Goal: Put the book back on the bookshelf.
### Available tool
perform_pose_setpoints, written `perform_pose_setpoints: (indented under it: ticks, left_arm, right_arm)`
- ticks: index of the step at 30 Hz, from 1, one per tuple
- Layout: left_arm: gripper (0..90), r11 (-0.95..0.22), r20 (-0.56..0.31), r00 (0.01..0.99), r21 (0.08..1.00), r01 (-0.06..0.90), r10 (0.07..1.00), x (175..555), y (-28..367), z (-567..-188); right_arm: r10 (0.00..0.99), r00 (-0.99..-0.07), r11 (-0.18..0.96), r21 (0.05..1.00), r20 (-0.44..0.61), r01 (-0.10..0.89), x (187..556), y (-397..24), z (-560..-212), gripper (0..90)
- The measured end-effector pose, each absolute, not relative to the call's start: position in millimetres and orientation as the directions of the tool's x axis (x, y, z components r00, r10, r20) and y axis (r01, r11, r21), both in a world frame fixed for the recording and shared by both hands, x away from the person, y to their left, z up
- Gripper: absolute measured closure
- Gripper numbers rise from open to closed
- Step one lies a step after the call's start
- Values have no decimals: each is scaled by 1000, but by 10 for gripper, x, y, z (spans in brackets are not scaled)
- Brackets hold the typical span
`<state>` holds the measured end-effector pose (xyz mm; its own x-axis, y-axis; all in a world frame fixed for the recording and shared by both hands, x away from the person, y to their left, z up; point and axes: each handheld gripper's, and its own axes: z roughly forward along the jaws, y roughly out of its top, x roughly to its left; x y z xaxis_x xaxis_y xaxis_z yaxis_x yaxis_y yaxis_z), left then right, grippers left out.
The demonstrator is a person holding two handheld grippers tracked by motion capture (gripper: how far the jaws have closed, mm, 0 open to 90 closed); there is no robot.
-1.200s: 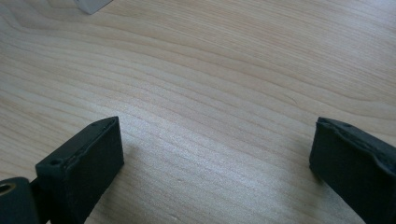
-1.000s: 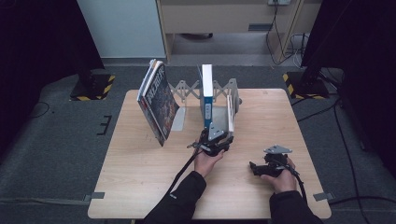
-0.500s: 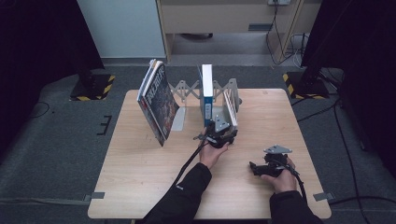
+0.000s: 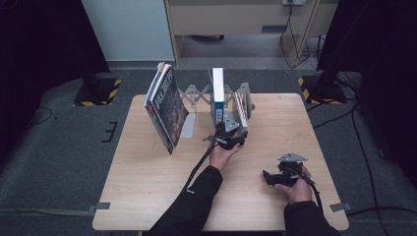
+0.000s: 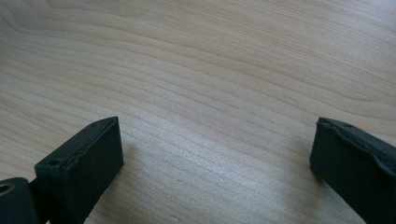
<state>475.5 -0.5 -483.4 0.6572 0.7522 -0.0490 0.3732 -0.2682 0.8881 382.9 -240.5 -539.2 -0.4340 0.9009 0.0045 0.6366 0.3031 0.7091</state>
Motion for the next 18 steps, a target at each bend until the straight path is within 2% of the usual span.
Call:
perform_pose_setpoints:
  ticks: [7, 18]
  left_arm:
    - [479, -271, -55, 663, 885, 379, 747, 4709, 22, -4820]
    - [377, -286, -96, 716, 874, 393, 692, 4284, 314, -4760]
  right_arm:
    - [901, -434, 303, 709, 5, 637, 3828, -2405, -5392, 27]
    - [901, -433, 302, 709, 5, 637, 3829, -2404, -5392, 27]
